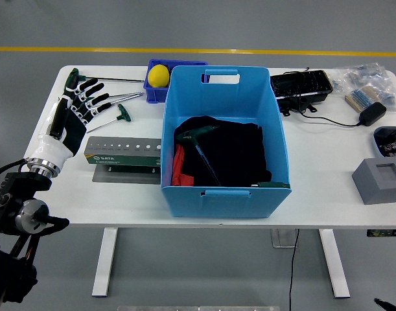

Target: Lift tool from toolbox,place it in box,lift tool from toolbox,place it in box

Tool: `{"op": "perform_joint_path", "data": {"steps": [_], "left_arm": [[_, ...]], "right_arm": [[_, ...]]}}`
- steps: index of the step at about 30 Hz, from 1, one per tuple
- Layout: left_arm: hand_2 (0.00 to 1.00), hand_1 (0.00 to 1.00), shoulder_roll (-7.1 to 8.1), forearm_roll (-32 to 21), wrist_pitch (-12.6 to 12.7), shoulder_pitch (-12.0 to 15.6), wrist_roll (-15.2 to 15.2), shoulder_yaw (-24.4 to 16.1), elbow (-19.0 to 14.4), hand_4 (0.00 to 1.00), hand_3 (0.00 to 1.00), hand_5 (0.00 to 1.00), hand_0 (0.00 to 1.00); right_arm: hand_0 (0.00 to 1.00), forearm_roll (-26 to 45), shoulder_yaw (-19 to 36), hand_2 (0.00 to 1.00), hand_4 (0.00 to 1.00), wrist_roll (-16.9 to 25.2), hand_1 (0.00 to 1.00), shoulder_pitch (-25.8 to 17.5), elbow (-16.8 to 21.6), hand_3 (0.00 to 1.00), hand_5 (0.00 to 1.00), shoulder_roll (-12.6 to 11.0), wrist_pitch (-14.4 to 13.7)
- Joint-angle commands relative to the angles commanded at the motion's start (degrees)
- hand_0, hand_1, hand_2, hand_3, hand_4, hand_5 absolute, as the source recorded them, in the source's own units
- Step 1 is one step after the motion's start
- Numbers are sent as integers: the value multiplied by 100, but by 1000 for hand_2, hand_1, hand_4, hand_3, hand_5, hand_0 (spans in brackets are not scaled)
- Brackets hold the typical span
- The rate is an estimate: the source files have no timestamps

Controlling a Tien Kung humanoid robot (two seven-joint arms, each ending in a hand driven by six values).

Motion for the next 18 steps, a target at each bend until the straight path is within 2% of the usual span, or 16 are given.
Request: {"op": "perform_joint_path", "data": {"steps": [3, 4, 9, 10, 15, 16, 18], "left_arm": [[913, 873, -4, 58, -74, 6, -94, 7, 36, 932, 773, 846, 840], [998, 998, -3, 63, -101, 9, -109, 11, 41, 948, 858, 915, 976], [998, 998, -7, 185, -254, 22, -171, 43, 80, 948, 858, 915, 976], [998, 998, -6, 206, -272, 25, -164, 46, 86, 968, 896, 961, 995], [998, 998, -6, 284, -363, 46, -143, 44, 121, 968, 896, 961, 995], [998, 998, -6, 334, -378, 53, -177, 47, 134, 989, 961, 998, 998], [998, 998, -12, 408, -392, 61, -222, 41, 149, 989, 961, 998, 998]], "right_arm": [[614, 4, -9, 668, 770, 2, 594, 7, 1, 538, 656, -5, 3], [616, 3, -9, 668, 770, 2, 594, 8, 1, 538, 656, -5, 3], [616, -9, -8, 668, 770, 2, 594, 17, 2, 538, 656, -11, 7], [615, -7, -8, 668, 769, 3, 594, 18, 2, 538, 656, -10, 7], [615, 12, -22, 668, 769, 5, 594, 21, 3, 538, 656, -13, 9], [616, 7, -20, 668, 769, 3, 594, 21, 3, 538, 655, -13, 10], [616, 10, -24, 668, 769, 2, 594, 22, 4, 538, 655, -15, 13]]}}
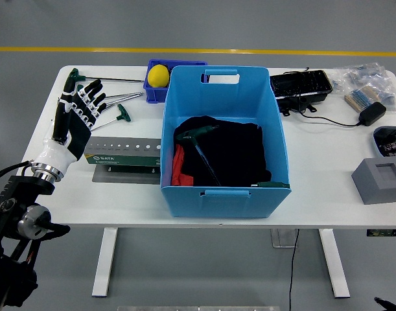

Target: Lift tool from toolbox,place it in box,lift tool from toolbox,place it in box

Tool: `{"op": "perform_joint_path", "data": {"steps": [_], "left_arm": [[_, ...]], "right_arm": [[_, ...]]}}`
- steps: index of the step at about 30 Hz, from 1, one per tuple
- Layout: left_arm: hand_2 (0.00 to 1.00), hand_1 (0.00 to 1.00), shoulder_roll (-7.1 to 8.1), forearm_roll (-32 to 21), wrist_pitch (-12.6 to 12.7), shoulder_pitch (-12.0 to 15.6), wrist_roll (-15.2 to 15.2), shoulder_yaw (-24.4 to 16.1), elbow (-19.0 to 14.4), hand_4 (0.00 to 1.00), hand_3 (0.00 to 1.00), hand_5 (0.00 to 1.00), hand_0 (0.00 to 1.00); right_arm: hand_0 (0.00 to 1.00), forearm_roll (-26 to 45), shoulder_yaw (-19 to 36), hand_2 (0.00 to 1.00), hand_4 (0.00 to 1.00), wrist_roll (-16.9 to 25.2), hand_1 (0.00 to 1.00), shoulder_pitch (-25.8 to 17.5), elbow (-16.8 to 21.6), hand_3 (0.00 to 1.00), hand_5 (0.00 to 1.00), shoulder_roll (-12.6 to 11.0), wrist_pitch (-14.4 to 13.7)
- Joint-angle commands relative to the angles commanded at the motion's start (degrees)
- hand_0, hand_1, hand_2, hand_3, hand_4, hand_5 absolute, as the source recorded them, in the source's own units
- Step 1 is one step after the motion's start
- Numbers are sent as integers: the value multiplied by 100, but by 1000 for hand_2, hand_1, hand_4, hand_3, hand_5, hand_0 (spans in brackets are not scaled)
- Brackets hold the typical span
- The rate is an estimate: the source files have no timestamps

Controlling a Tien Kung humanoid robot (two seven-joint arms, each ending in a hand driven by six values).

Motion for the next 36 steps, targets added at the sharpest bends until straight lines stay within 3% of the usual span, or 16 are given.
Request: {"op": "perform_joint_path", "data": {"steps": [4, 22, 36], "left_arm": [[998, 998, -8, 29, 34, 4, -51, -1, 14, 998, 998, 998, 998], [998, 998, 6, 65, 10, 93, -70, 49, 96, 998, 998, 998, 998], [998, 998, -169, 186, -269, 171, 101, -215, 73, 998, 998, 998, 998]], "right_arm": [[616, 9, -5, 668, 769, 0, 594, -4, 1, 538, 655, -1, 1], [615, -115, 63, 667, 770, -30, 593, -55, 6, 537, 654, 7, 15], [615, -96, 51, 667, 770, -35, 594, -82, 8, 537, 654, 16, 17]]}}
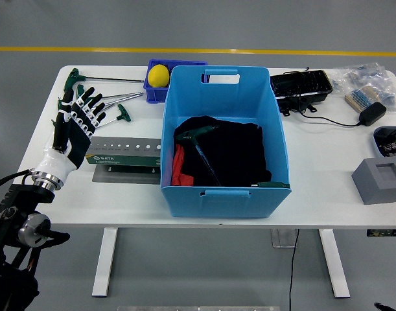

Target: Lift tool from toolbox,place it in box,lift tool from toolbox,place it in box

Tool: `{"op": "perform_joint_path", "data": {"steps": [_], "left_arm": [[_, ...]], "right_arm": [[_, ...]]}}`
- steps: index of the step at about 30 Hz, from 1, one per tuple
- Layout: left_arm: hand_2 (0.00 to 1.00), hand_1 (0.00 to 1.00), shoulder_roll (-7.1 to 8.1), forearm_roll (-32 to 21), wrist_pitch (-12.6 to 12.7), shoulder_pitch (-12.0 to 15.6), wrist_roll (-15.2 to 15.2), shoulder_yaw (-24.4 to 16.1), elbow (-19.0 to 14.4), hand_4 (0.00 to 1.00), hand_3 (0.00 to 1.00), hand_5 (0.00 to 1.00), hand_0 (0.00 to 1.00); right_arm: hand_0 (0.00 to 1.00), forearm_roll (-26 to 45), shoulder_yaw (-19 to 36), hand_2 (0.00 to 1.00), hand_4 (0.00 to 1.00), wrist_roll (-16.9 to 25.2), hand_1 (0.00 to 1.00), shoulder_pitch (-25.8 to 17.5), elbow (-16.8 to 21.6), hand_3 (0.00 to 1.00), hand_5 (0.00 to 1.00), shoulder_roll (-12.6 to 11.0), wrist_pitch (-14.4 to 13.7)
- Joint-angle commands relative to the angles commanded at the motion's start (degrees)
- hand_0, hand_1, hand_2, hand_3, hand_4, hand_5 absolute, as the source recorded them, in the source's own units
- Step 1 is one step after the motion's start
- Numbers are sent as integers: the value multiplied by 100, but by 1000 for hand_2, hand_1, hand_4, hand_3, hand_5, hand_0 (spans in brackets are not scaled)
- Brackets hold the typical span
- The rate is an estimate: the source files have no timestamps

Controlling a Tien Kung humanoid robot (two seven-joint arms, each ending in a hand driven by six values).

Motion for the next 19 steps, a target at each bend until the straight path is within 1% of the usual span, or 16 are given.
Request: {"op": "perform_joint_path", "data": {"steps": [4, 12, 15, 19], "left_arm": [[998, 998, -17, 60, -124, -8, 47, -61, -15, 998, 997, 998, 998], [998, 998, -30, 317, -112, -1, -53, -216, -69, 998, 993, 998, 998], [998, 998, -27, 380, -42, 8, -165, -236, -78, 998, 993, 998, 998], [998, 998, -45, 484, 128, 9, -355, -229, -77, 998, 991, 998, 998]], "right_arm": [[615, 62, -38, 667, 770, 14, 594, 16, 0, 538, 653, -6, -3], [615, 86, -55, 667, 770, 20, 593, 36, 0, 538, 653, -14, 2], [615, 85, -53, 667, 770, 18, 593, 36, 0, 538, 653, -15, 6], [616, 75, -48, 667, 771, 14, 594, 39, -1, 539, 652, -16, 12]]}}
